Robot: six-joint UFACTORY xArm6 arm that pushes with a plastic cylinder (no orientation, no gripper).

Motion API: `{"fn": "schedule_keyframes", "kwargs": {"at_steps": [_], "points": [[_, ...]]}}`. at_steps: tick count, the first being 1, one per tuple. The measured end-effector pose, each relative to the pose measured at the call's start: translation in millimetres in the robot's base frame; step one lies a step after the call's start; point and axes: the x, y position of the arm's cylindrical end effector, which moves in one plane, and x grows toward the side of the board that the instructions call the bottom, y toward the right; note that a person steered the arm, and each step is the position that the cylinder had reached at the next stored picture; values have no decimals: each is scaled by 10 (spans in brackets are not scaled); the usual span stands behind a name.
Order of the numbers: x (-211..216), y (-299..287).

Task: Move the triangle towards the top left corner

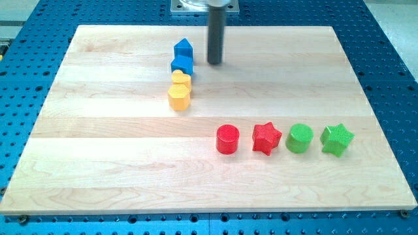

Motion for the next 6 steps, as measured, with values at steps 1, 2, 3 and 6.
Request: {"fn": "schedule_keyframes", "kwargs": {"at_steps": [1,2,3,6], "points": [[-79,-83],[-188,-626],[-420,-1032],[-312,-1904]]}}
